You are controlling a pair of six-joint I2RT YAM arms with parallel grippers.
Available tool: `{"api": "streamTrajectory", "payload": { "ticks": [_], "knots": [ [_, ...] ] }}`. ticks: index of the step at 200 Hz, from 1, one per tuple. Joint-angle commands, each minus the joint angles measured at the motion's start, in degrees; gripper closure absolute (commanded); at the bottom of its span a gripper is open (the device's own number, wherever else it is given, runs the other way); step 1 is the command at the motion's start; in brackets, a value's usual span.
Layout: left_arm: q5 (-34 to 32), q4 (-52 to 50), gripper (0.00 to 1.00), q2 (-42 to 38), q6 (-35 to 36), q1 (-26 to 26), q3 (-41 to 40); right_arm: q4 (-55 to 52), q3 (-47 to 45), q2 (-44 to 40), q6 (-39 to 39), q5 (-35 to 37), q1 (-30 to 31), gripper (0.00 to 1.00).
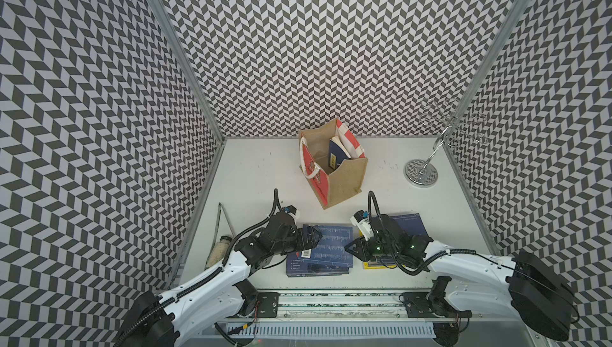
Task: Put the books into the canvas bag
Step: Pick up the book from the book.
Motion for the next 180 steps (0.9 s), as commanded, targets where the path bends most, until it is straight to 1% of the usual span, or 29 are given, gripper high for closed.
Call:
{"api": "streamTrajectory", "payload": {
  "ticks": [1,13,36,64,81,100,118,133,141,162,180],
  "knots": [
    [3.8,1.6,0.00,1.1,-0.2,-0.6,-0.7,9.1,2.8,0.0,0.3,0.3,-0.7,0.79],
    [4.1,2.2,0.01,1.3,-0.2,-0.6,-0.9,9.6,2.8,0.0,0.3,0.3,-1.4,0.76],
    [4.7,3.4,0.01,2.1,0.1,-0.6,-0.9,10.3,2.9,1.7,-0.6,-0.5,-3.2,0.76],
    [5.1,4.9,0.01,3.9,0.2,-0.6,-0.9,12.8,3.1,6.3,-2.0,-4.5,-6.2,0.71],
    [5.2,5.2,0.01,4.9,0.4,-0.6,-0.6,13.3,3.9,9.3,-3.0,-8.0,-7.1,0.65],
    [5.2,5.2,0.00,5.7,0.7,-0.6,-0.3,13.9,3.7,10.9,-3.1,-9.8,-7.2,0.53],
    [5.2,5.5,0.00,6.0,0.9,-0.6,-0.3,14.4,2.9,10.5,-2.7,-10.0,-7.2,0.51],
    [5.2,5.9,0.00,6.2,0.7,-0.6,-0.6,14.4,2.6,9.9,-2.6,-10.0,-7.2,0.54],
    [5.4,6.3,0.01,6.4,0.7,-0.6,-0.7,14.5,2.5,9.7,-2.3,-9.9,-7.2,0.58],
    [5.8,6.8,0.00,7.2,0.8,-0.6,-0.6,15.3,2.4,8.8,-1.8,-9.8,-7.5,0.75],
    [5.7,6.4,0.00,7.6,1.2,-0.6,-0.2,15.2,2.9,7.9,-2.0,-9.8,-8.0,0.84]
  ]
}}
